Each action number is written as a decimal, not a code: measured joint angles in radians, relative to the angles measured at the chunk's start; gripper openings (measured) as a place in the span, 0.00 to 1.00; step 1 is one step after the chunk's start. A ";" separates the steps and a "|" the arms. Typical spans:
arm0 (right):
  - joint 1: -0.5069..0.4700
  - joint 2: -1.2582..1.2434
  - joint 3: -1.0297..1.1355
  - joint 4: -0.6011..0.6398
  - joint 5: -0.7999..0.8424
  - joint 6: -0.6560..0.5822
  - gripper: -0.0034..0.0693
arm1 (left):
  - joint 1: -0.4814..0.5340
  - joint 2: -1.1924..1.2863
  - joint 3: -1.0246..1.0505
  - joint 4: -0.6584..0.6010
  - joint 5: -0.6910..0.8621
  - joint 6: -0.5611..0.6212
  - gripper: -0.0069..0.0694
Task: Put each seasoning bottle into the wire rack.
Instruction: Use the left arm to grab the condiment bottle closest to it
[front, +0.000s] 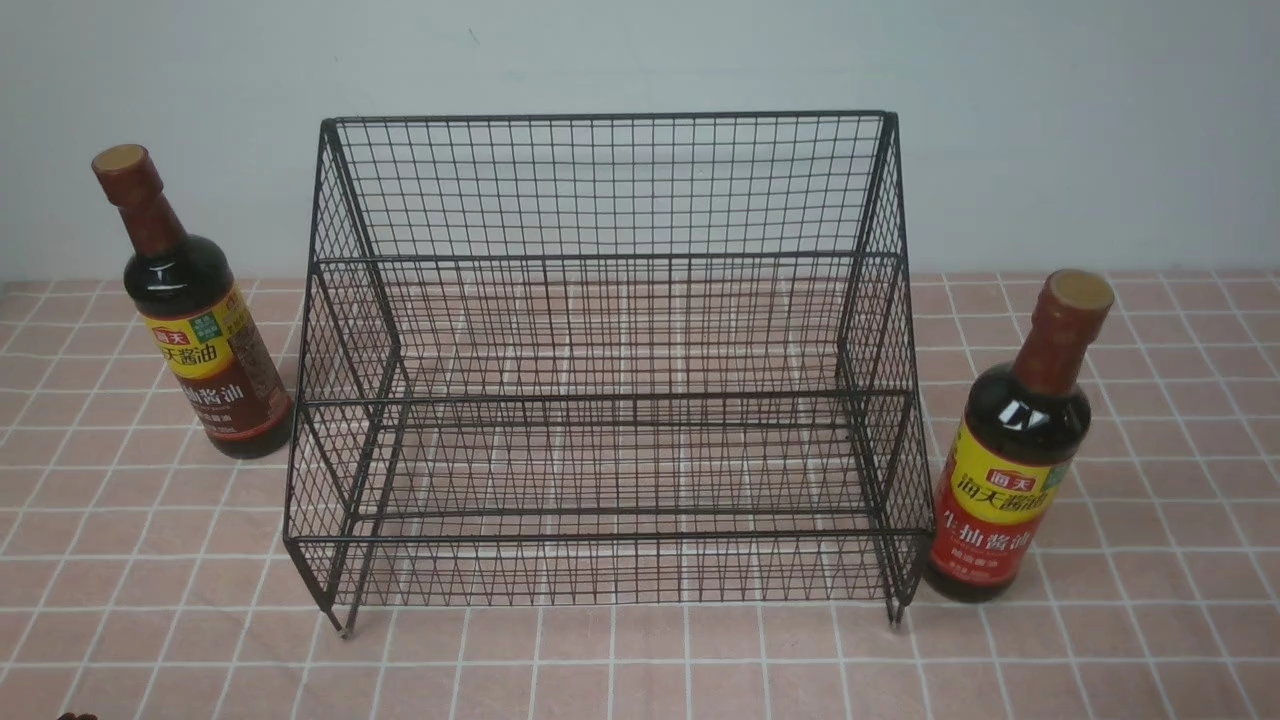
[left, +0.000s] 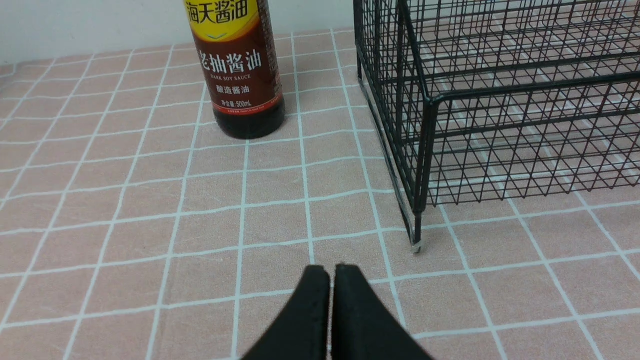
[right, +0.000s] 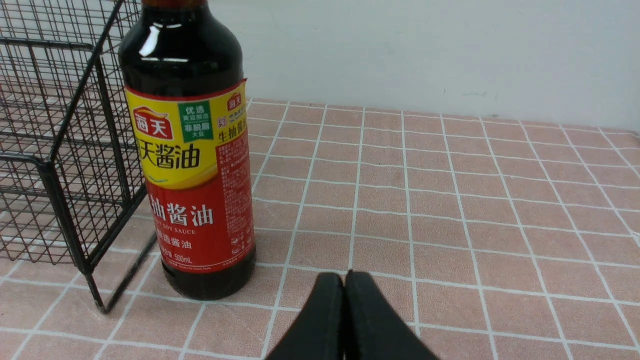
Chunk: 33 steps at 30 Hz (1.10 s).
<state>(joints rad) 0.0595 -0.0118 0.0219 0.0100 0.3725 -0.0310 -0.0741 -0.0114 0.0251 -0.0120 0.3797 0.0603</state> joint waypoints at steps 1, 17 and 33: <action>0.000 0.000 0.000 0.000 0.000 0.000 0.03 | 0.000 0.000 0.000 0.000 0.000 0.000 0.08; 0.000 0.000 0.000 0.000 0.000 0.000 0.03 | 0.000 0.000 0.000 0.000 0.000 0.000 0.08; 0.000 0.000 0.000 0.000 0.000 0.000 0.03 | 0.000 0.000 0.004 -0.117 -0.165 -0.094 0.08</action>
<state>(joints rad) 0.0595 -0.0118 0.0219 0.0100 0.3725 -0.0310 -0.0741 -0.0114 0.0288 -0.1290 0.2143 -0.0339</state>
